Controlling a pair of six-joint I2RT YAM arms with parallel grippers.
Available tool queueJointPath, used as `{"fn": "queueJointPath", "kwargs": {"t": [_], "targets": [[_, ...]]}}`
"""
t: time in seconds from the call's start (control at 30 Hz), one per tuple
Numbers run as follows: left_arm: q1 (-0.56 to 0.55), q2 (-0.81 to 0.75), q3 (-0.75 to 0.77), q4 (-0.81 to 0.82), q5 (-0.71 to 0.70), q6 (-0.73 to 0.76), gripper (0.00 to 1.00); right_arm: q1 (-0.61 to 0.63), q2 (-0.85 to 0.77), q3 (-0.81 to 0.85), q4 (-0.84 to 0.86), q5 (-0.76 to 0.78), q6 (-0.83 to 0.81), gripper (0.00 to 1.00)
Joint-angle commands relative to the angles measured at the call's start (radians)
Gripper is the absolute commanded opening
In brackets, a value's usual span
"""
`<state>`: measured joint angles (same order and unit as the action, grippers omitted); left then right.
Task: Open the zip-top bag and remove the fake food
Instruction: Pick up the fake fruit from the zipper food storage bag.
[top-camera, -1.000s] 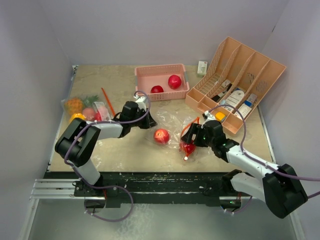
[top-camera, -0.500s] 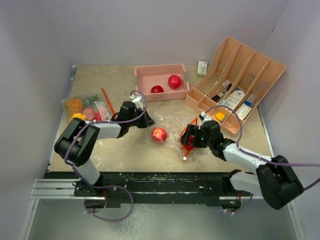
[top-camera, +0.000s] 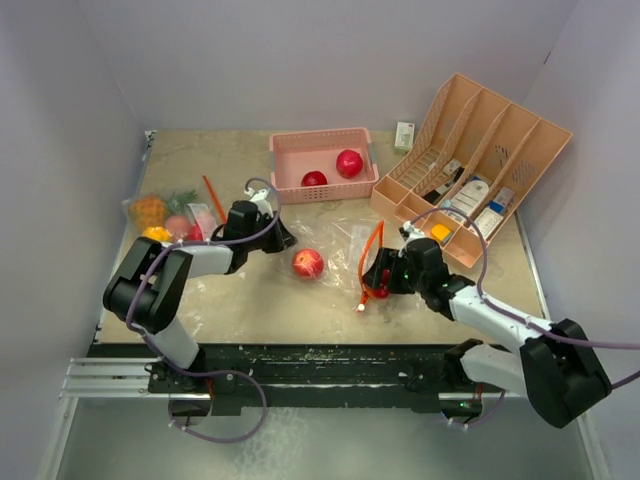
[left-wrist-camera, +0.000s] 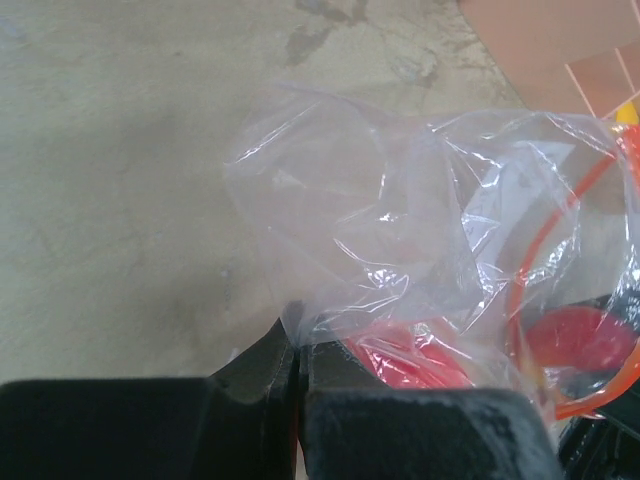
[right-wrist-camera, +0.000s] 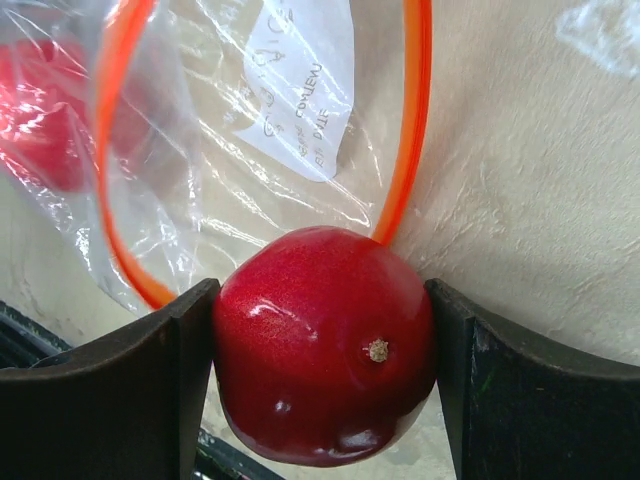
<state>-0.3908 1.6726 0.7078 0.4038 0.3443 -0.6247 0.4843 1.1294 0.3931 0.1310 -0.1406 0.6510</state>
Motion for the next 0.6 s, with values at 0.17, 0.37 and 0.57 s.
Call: {"fn": "queueJointPath", "kwargs": {"t": [0.17,0.37,0.57], "targets": [[0.059,-0.066,-0.077,0.060,0.040,-0.001,0.00,-0.041,-0.038,0.268,-0.165,0.120,-0.103,0.68],[0.059,-0.106,-0.122,0.060,0.051,0.001,0.00,-0.107,0.108,0.525,-0.164,0.128,-0.182,0.69],[0.057,-0.104,-0.171,0.112,0.099,-0.029,0.00,-0.110,0.412,0.822,-0.088,0.048,-0.214,0.68]]}}
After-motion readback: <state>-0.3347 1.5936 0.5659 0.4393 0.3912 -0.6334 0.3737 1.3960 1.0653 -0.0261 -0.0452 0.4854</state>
